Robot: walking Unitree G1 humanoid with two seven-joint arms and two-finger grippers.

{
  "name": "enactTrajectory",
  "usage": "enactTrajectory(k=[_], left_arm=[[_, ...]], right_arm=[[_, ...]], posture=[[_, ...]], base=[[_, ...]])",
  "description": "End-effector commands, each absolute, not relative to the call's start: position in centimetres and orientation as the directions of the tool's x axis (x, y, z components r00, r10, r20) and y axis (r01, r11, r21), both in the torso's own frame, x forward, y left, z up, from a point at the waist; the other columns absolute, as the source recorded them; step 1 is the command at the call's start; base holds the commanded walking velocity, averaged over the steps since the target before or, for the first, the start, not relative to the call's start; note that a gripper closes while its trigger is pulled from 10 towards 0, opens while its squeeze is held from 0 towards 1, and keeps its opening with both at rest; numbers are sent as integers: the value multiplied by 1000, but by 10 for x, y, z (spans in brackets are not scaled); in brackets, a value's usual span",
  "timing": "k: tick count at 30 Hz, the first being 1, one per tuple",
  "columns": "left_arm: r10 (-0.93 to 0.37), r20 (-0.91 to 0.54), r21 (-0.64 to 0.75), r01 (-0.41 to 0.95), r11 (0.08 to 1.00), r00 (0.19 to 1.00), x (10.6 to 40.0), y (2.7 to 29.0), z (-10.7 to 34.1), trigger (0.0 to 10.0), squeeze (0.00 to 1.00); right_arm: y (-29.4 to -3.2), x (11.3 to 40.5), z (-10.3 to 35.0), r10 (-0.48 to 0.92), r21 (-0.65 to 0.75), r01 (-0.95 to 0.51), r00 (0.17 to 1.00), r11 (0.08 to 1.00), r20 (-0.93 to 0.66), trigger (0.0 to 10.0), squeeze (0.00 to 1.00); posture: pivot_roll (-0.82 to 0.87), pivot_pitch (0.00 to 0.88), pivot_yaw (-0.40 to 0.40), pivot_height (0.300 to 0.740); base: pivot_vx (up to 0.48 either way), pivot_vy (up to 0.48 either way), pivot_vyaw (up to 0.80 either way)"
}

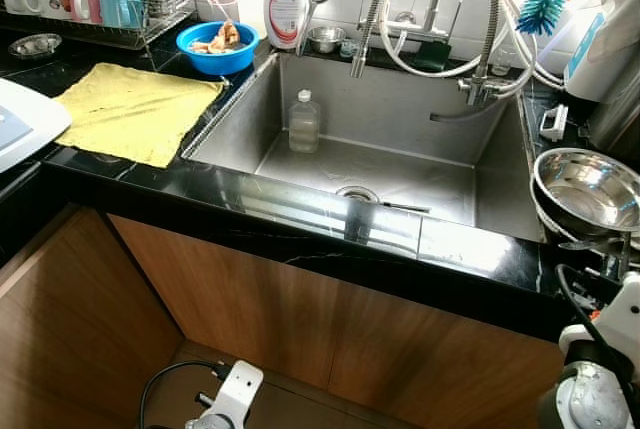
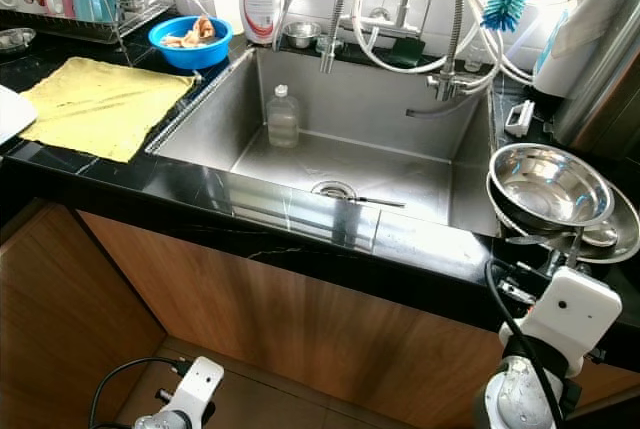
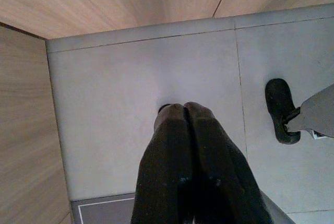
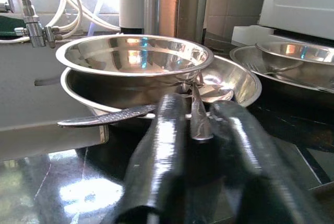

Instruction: Kitchen organization

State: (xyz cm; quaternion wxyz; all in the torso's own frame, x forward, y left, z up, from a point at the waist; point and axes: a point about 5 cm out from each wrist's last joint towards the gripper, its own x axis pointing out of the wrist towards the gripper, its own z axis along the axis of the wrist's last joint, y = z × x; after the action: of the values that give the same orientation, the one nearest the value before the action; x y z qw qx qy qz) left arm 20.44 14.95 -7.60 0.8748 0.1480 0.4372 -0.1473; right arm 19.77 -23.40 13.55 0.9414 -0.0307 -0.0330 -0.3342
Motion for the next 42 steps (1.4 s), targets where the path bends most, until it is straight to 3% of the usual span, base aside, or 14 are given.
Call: enactTrajectory(k=[1,42], left_arm=[[-128,-811,126,384,915,571,204,149,-76,10000,0],[-126,-808,124,376,918,576,205,149,-76,10000,0]], right_arm=[[-235,196,140,-642,-19,645,762,764,90,0,0],[-237,198,179,-667,-15,695,696,719,265,0,0]], posture=[[9,44,-49,740],[8,51,-52,740]], base=[[0,0,0],[0,0,0]])
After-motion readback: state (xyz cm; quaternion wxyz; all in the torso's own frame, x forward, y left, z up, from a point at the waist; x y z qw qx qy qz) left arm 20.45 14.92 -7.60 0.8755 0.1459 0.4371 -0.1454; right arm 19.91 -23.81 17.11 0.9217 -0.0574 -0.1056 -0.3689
